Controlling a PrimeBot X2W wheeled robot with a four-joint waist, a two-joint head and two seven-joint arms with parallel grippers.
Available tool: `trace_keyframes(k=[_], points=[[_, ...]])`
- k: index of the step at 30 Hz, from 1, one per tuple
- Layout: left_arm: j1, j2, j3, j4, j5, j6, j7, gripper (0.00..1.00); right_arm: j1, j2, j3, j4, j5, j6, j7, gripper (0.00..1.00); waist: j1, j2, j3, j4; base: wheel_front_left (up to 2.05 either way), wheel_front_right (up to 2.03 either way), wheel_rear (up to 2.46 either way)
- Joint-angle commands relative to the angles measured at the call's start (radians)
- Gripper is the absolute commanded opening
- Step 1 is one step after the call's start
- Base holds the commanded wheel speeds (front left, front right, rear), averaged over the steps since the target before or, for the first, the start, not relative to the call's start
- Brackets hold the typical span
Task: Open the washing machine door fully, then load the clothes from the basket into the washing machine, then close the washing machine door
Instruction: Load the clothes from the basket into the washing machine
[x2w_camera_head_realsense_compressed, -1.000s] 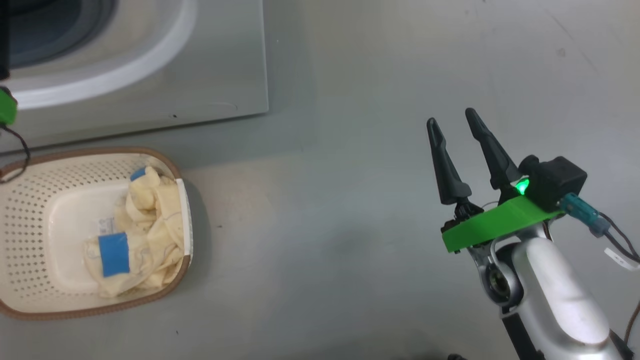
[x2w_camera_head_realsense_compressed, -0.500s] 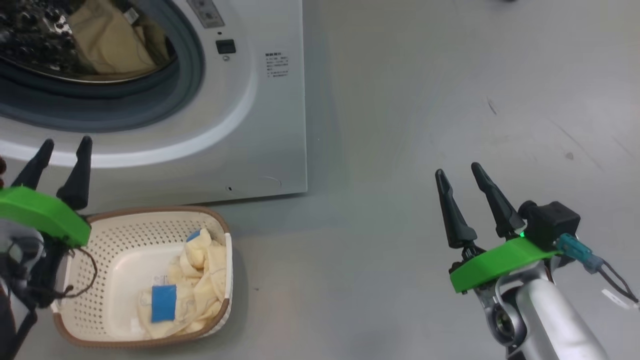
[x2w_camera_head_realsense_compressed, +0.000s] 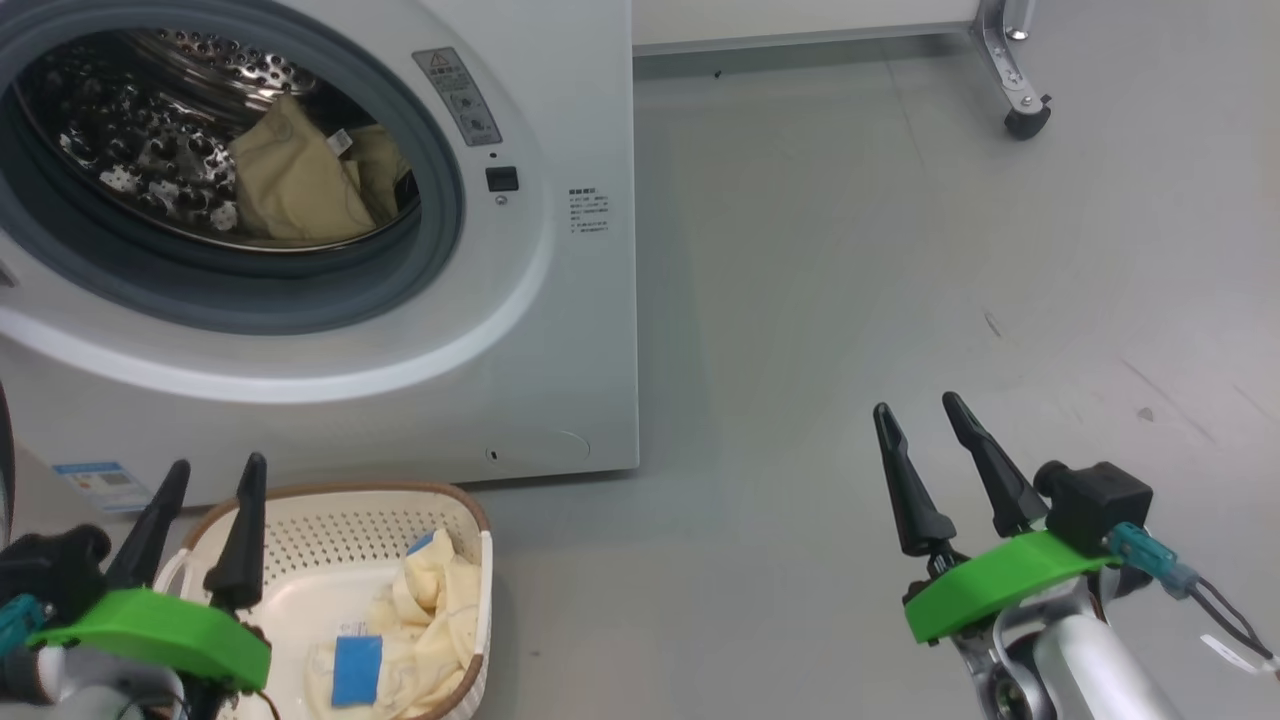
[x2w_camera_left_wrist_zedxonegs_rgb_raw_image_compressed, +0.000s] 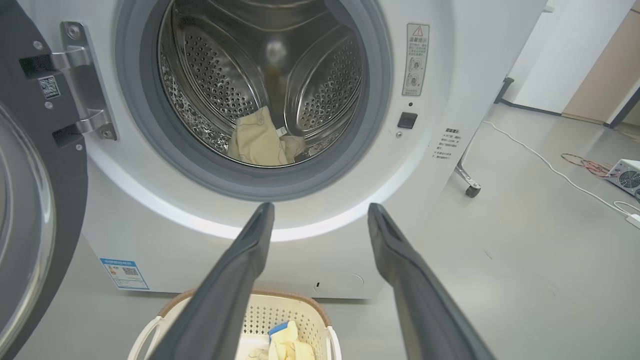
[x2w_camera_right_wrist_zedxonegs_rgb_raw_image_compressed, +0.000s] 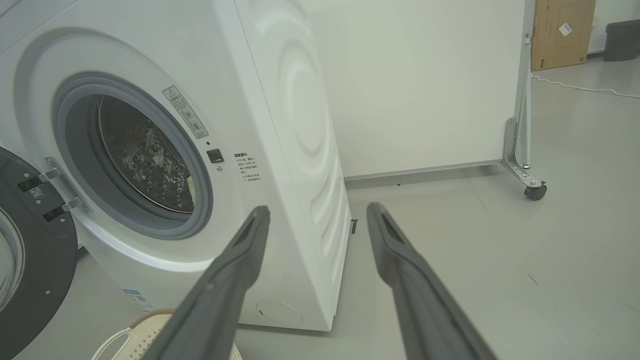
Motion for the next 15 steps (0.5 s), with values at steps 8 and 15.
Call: trace_keyframes(k=[8,15], points=[[0.102,-0.034,0.143,-0.126,0.115,0.034,-0.011,1.00,-0.008,0.002,0.021,-0.037,0.014,0.000,-0.001,1.00,0.0002,-0.0001,-0.028,-0.003,0.00,0.00,0.00],[0.157,-0.089,0.186,-0.148,0.192,0.015,-0.011,1.00,-0.004,0.002,0.022,-0.038,0.016,0.000,0.000,1.00,0.0002,-0.0001,-0.031,0.000,0.00,0.00,0.00]])
